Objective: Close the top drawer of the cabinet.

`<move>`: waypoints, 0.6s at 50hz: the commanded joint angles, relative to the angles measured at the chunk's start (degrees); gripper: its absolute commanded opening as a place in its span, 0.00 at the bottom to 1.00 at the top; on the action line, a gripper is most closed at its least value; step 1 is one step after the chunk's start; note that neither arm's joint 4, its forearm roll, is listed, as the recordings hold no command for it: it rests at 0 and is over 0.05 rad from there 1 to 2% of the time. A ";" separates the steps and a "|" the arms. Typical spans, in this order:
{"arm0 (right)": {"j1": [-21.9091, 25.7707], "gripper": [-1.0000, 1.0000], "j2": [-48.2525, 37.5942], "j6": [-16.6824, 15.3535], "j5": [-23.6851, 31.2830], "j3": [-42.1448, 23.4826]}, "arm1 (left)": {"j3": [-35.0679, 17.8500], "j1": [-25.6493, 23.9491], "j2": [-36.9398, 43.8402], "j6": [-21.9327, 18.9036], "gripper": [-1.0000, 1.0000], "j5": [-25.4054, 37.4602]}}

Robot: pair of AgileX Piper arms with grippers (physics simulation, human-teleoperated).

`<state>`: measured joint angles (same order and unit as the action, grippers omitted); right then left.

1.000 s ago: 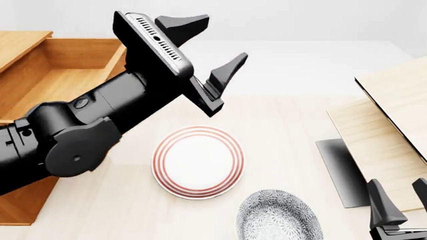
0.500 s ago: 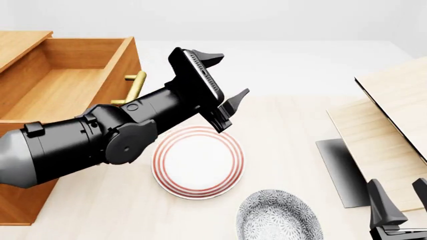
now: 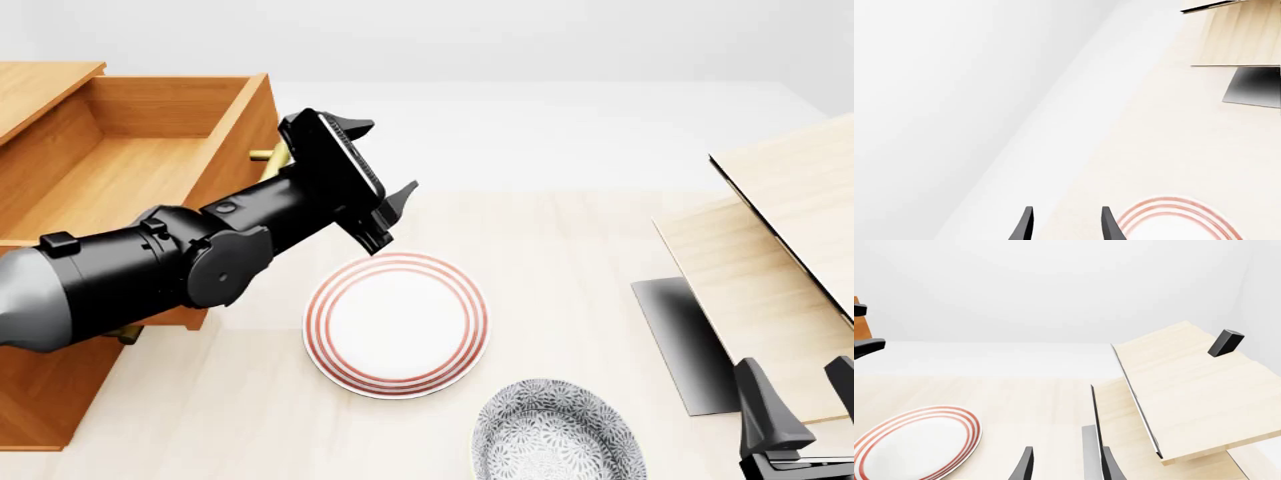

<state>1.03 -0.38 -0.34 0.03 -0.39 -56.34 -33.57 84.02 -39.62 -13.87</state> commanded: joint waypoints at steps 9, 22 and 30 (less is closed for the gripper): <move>0.01 1.00 -0.01 0.00 0.00 0.00 | 5.61 9.33 -0.86 -4.49 1.00 -0.98; 0.00 1.00 0.00 0.00 0.00 0.00 | 8.96 13.38 -0.93 -5.55 1.00 -3.50; 0.00 1.00 0.01 -0.01 0.00 0.00 | 9.67 16.11 -1.88 -5.62 1.00 -3.88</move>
<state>1.03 -0.38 -0.34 0.03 -0.39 -48.62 -20.79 82.63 -44.88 -17.01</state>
